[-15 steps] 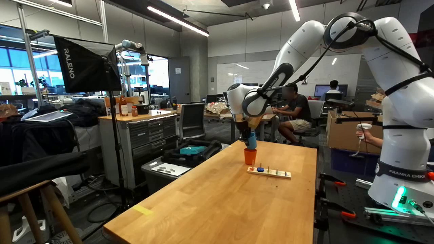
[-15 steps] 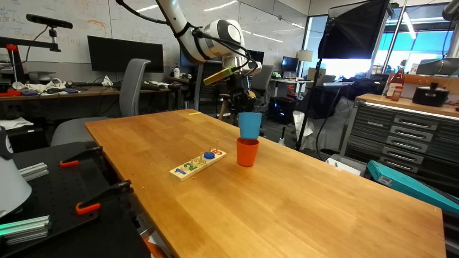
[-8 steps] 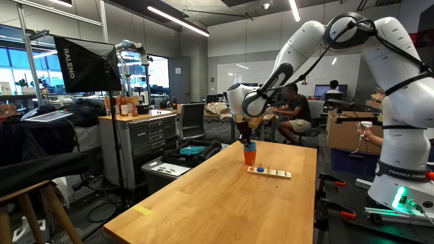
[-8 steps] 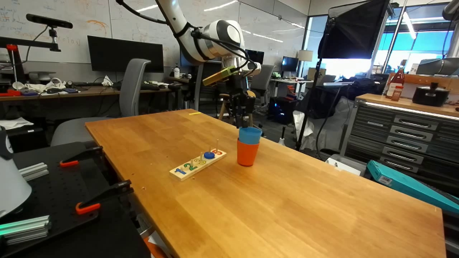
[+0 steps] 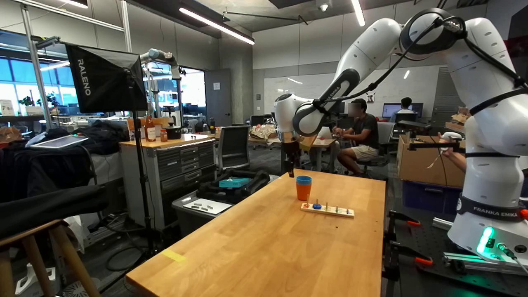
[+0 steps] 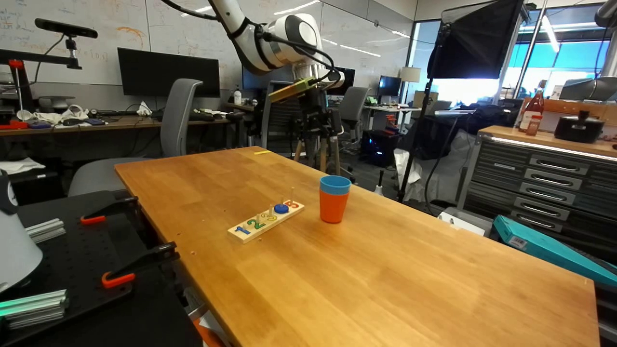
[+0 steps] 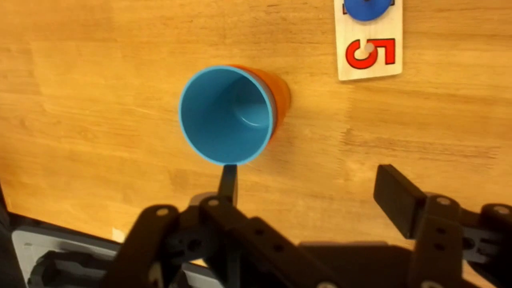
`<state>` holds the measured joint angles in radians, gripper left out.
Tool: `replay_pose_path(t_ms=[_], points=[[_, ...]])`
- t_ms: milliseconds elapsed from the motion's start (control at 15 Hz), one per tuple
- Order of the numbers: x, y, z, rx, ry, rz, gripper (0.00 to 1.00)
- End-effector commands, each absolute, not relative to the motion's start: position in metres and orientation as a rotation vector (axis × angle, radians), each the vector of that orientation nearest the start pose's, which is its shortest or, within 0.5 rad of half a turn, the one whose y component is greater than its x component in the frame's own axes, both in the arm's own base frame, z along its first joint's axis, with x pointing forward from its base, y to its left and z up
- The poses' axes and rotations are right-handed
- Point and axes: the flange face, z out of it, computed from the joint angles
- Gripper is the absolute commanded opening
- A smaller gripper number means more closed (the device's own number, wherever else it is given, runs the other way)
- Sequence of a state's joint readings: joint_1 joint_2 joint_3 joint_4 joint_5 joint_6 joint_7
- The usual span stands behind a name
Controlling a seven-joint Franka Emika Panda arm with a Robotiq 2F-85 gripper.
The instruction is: Stack the cups
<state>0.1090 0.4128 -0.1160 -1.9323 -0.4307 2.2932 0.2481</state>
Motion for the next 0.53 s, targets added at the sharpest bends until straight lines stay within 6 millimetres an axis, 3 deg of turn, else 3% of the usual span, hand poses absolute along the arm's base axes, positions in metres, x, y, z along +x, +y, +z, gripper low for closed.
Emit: replay_pose_path(t_ms=[0,267,467], points=[[0.614,0.014,0.316,-3.408,-0.316,-0.079,1.0],[0.618,0.038,0.347,-3.3,-0.435,-0.106,1.0],[0.617,0.041,0.361,-3.251,-0.399,-0.063,1.0]])
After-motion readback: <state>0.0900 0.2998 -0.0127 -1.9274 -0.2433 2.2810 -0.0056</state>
